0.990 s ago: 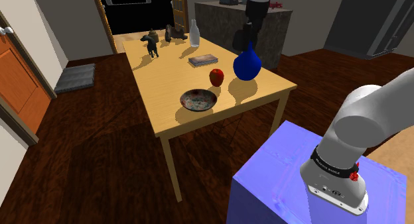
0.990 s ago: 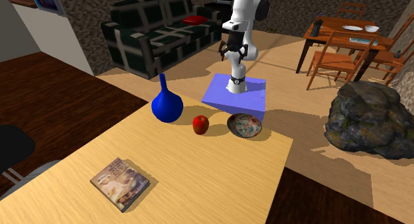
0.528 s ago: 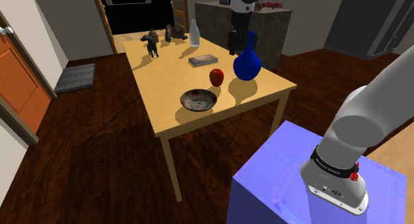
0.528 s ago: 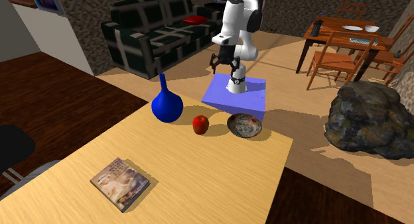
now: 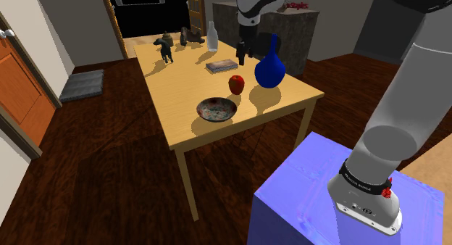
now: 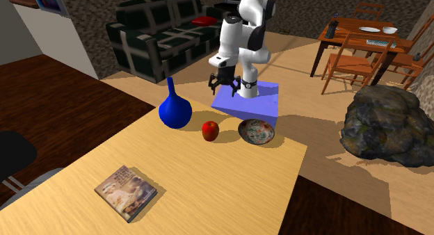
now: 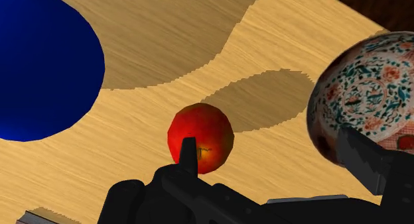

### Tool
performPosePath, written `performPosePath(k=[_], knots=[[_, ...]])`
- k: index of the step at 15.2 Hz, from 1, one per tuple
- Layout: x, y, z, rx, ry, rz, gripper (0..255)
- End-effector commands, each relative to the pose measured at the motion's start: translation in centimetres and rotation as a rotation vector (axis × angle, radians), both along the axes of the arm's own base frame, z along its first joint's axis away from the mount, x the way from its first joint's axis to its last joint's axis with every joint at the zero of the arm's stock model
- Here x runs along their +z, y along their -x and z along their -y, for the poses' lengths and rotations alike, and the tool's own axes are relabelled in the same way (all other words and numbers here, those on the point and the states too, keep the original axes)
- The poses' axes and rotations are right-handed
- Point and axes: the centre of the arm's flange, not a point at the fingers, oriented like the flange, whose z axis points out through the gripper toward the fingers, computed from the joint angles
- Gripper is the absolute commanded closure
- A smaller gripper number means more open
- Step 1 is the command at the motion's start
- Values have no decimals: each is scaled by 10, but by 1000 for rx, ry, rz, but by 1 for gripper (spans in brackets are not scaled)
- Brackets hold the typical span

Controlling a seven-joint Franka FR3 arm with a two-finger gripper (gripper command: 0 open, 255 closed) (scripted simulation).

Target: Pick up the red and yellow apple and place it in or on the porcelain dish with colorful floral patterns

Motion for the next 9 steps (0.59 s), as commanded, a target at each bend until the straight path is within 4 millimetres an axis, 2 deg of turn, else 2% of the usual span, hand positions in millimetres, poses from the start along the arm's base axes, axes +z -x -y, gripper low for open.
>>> performPosePath(k=[1, 8, 9], knots=[[-14, -22, 9, 0, -4, -9, 0], [-61, -100, 38, -1, -17, -39, 0], [-66, -100, 38, -1, -17, -39, 0]])
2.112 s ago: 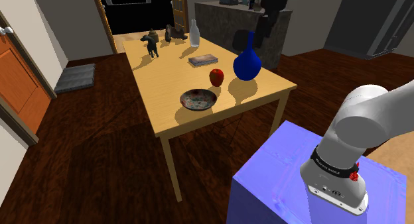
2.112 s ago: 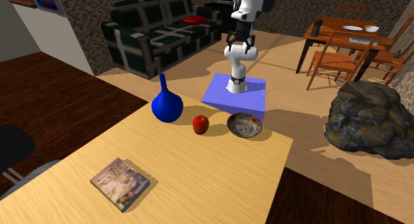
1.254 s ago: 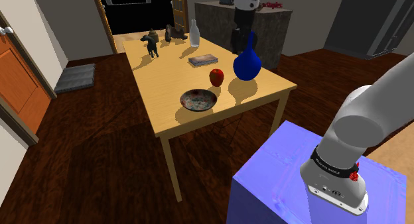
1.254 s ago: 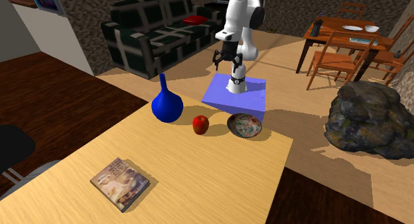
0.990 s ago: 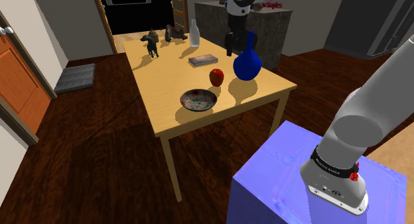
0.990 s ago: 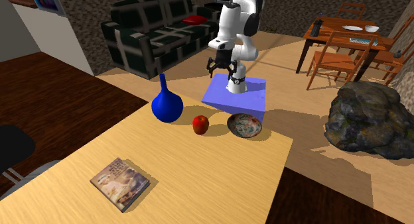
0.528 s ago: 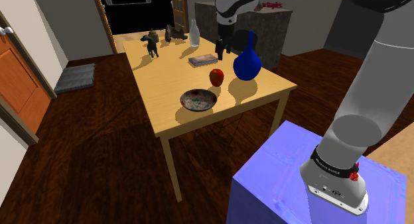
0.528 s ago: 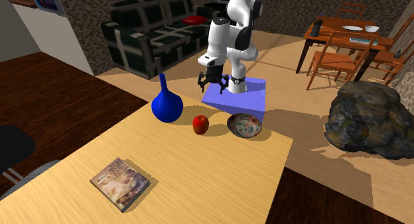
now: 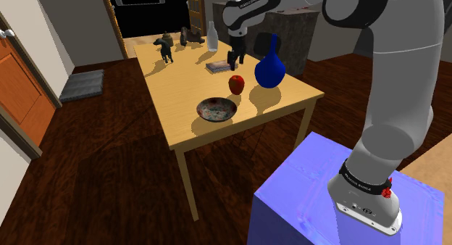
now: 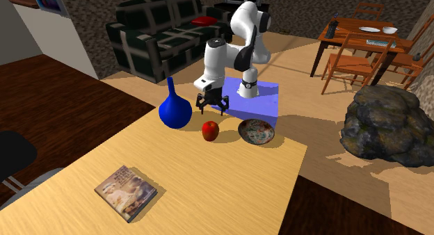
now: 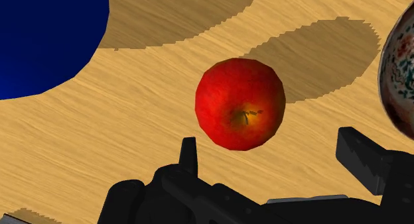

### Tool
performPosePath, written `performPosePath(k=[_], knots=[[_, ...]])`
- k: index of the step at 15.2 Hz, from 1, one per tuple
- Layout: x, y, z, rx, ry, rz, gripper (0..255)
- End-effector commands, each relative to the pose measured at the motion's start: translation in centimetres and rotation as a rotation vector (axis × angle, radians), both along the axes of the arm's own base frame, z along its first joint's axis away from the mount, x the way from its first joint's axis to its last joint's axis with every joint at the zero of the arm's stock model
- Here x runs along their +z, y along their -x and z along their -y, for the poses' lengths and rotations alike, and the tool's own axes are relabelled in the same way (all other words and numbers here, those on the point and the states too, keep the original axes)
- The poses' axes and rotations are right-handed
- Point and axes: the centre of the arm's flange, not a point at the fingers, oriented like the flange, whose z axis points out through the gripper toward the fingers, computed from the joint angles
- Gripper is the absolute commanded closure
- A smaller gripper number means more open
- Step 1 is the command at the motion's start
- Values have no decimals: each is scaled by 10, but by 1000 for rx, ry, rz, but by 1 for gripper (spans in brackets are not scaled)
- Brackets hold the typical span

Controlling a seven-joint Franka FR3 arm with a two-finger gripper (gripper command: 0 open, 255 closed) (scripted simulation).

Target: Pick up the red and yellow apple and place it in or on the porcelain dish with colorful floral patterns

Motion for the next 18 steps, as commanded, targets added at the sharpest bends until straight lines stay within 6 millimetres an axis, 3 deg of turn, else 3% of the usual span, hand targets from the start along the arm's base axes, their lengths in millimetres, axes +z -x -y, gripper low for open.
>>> performPosePath(k=[1, 7, 15, 16, 18], knots=[[-12, -8, 2, 0, -1, -2, 0], [-41, -9, 4, 0, -1, -2, 0], [-41, -9, 4, 1, -1, -2, 0], [-41, -9, 4, 1, -1, -2, 255], [-41, -9, 4, 1, -1, -2, 255]])
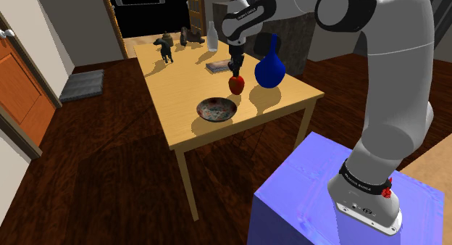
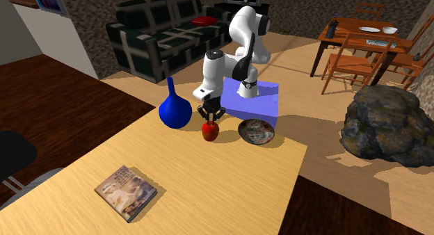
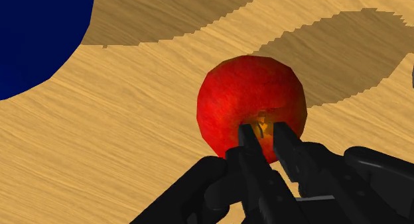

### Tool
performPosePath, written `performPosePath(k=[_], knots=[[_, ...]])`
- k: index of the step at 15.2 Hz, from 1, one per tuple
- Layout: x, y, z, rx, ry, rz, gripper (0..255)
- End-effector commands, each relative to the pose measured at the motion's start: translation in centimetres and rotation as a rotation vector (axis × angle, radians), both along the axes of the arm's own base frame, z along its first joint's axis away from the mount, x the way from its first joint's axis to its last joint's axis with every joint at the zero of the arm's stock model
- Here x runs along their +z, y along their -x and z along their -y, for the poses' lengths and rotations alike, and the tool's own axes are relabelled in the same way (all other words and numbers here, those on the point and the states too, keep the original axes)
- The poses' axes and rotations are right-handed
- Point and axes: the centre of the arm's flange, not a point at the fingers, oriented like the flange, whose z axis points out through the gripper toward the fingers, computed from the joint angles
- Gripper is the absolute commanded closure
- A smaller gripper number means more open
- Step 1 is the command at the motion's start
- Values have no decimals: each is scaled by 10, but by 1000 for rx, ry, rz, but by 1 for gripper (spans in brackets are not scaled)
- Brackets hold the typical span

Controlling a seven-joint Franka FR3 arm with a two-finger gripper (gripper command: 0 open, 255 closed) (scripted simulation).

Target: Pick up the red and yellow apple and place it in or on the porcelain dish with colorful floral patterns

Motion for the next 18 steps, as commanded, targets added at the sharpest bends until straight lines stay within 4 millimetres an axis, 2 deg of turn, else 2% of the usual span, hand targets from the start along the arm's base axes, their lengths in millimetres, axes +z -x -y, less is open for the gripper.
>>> performPosePath(k=[1, 7, 18], knots=[[0, 0, 0, 0, 0, 0, 255], [0, 0, 0, 0, 0, 0, 255], [58, 0, 0, 0, 0, 0, 255]])
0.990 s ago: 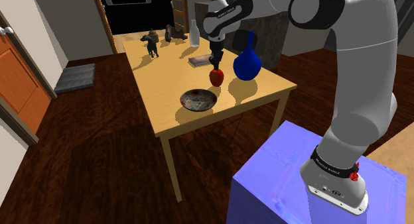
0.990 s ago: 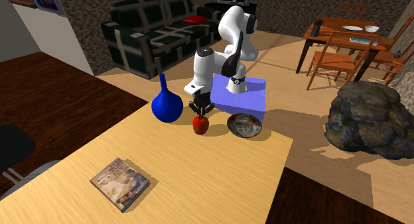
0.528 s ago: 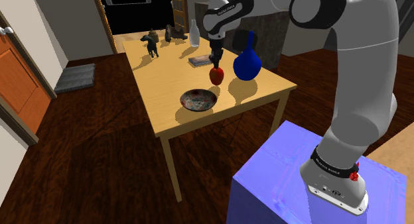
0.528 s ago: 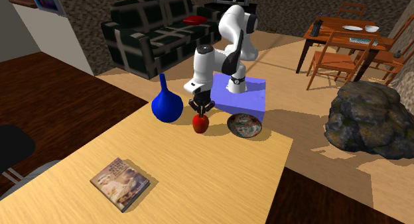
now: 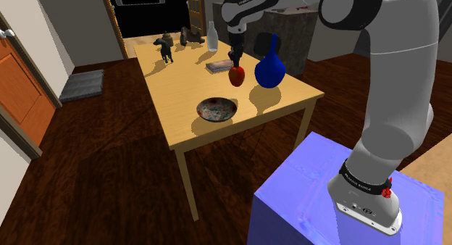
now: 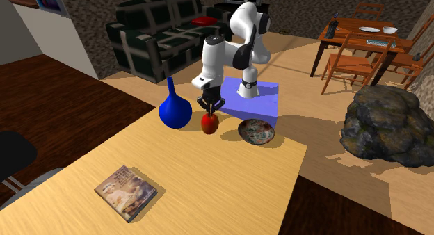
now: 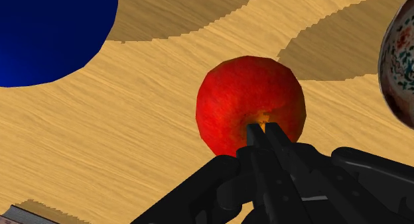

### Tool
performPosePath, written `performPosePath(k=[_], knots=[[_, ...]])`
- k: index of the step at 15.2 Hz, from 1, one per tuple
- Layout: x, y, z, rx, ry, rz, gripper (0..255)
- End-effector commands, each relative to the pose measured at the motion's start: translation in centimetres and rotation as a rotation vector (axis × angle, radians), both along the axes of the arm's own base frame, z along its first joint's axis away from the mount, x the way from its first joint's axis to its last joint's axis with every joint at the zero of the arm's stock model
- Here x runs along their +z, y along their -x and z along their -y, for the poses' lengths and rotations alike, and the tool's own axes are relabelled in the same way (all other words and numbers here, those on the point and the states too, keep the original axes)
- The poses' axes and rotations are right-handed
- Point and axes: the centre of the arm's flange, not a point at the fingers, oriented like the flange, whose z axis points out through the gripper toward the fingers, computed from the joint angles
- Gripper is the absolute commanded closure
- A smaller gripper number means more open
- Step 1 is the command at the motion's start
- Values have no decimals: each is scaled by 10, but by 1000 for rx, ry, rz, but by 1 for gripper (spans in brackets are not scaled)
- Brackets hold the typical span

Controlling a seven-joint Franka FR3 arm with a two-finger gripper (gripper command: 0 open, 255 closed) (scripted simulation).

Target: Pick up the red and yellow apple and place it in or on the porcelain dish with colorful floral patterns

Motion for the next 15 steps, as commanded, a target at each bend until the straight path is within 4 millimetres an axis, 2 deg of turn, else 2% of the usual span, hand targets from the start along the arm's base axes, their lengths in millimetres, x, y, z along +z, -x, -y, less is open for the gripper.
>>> performPosePath(k=[1, 12, 13, 15], knots=[[10, 0, 0, 0, 0, 0, 255], [68, 0, 0, 0, 0, 0, 255], [69, 0, 0, 0, 0, 0, 255], [76, 8, -24, 0, 0, 0, 255]])
